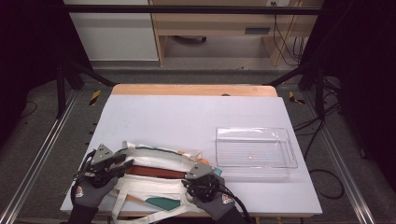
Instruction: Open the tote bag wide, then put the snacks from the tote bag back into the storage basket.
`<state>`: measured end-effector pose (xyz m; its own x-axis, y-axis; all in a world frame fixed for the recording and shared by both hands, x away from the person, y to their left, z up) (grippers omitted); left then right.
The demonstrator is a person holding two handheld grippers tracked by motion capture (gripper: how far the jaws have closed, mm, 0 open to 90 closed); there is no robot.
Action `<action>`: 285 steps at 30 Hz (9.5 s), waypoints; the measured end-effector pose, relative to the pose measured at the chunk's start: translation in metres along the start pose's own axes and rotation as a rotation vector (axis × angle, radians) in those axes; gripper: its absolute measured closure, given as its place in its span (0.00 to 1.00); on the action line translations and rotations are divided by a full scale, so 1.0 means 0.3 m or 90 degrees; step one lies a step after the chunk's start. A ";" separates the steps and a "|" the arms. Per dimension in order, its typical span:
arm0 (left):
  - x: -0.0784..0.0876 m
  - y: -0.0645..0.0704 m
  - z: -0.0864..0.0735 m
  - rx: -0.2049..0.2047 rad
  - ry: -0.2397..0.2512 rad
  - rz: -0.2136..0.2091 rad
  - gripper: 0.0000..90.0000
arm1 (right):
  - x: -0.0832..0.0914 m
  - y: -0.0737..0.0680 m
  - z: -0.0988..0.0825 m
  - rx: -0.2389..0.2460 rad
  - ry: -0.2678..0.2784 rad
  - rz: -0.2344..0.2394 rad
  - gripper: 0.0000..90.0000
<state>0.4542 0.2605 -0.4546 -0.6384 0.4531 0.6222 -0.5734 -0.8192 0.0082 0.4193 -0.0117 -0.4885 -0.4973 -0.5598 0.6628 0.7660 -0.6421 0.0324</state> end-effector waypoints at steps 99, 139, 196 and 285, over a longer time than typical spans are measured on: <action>0.021 0.056 -0.185 0.049 -0.015 -0.021 0.77 | -0.082 0.095 -0.006 -0.049 0.025 -0.134 0.92; -0.162 -0.085 0.024 0.091 -0.003 0.087 0.96 | -0.008 -0.040 -0.087 -0.061 0.017 0.065 0.81; 0.128 -0.169 0.008 0.103 0.154 0.066 0.26 | -0.052 0.025 0.142 0.033 0.044 0.050 0.31; 0.112 -0.178 -0.003 0.101 0.135 0.070 0.26 | -0.185 -0.044 0.217 0.103 -0.106 0.089 0.41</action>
<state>0.4631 0.3198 -0.4348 -0.7954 0.4083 0.4480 -0.4179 -0.9047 0.0826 0.4633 0.0621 -0.4769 -0.3185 -0.5341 0.7831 0.8841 -0.4655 0.0421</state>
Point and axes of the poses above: each handheld gripper's, and its own axes: x roughly backward along the jaws, z roughly out of its top, y roughly to its right, the point moved 5 cm from there along -x, roughly forward along the jaws, and after that the axes turned 2 degrees about -z, right-handed, at the moved point
